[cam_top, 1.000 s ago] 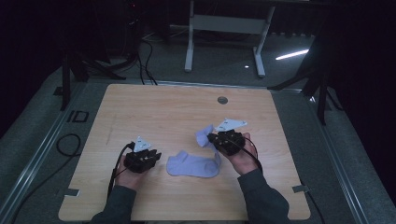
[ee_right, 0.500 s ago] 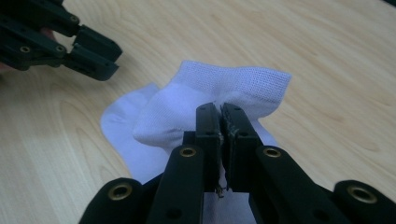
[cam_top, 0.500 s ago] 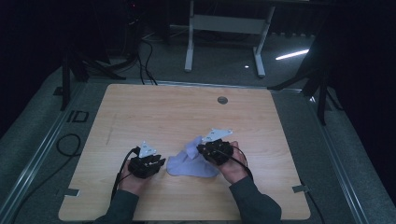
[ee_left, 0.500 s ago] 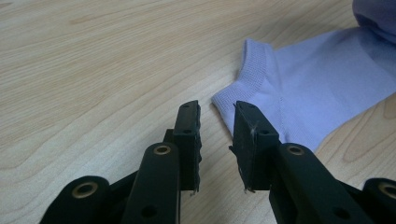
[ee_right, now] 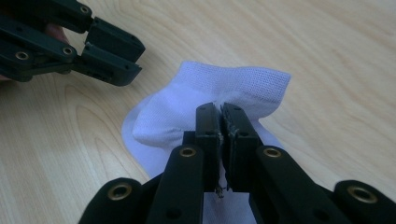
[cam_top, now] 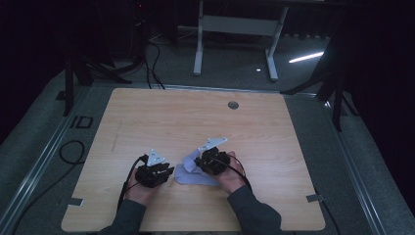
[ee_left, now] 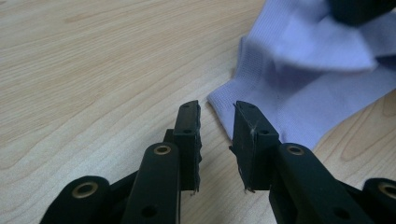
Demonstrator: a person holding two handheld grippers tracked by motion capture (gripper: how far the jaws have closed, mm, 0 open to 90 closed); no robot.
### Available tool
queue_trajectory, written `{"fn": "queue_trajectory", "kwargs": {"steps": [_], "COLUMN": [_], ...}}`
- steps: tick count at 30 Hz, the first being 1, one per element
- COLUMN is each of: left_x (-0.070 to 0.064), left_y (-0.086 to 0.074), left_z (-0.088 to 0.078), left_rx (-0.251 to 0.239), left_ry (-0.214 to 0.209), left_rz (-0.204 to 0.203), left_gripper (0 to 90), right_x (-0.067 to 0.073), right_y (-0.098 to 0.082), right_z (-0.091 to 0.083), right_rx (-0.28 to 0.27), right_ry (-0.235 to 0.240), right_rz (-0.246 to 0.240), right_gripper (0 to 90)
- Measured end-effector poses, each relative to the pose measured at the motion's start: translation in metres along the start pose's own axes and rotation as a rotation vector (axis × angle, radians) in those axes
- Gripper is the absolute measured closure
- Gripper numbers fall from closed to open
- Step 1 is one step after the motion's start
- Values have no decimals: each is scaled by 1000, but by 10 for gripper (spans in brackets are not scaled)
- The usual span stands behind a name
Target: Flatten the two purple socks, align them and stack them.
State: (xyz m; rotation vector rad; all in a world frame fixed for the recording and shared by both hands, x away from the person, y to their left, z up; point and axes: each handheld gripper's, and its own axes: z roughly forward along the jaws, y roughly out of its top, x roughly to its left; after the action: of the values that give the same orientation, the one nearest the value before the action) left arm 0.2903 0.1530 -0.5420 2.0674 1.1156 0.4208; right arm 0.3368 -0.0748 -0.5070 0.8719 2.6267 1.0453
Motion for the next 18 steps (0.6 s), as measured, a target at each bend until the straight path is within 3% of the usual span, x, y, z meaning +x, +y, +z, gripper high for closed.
{"fn": "queue_trajectory", "kwargs": {"steps": [7,12,18], "left_x": [1,1,1], "left_y": [0,-1,-5], "left_z": [-1,2,7], "left_rx": [-11,36,97], "left_ry": [0,19,-1], "left_rz": [-6,-11,-17], "left_gripper": [716,742,846], "right_x": [7,10,9], "right_y": [0,0,0], "right_z": [19,26,24], "right_rx": [41,54,47], "right_ry": [28,43,41], "right_rz": [5,11,14], "right_gripper": [854,854,854]}}
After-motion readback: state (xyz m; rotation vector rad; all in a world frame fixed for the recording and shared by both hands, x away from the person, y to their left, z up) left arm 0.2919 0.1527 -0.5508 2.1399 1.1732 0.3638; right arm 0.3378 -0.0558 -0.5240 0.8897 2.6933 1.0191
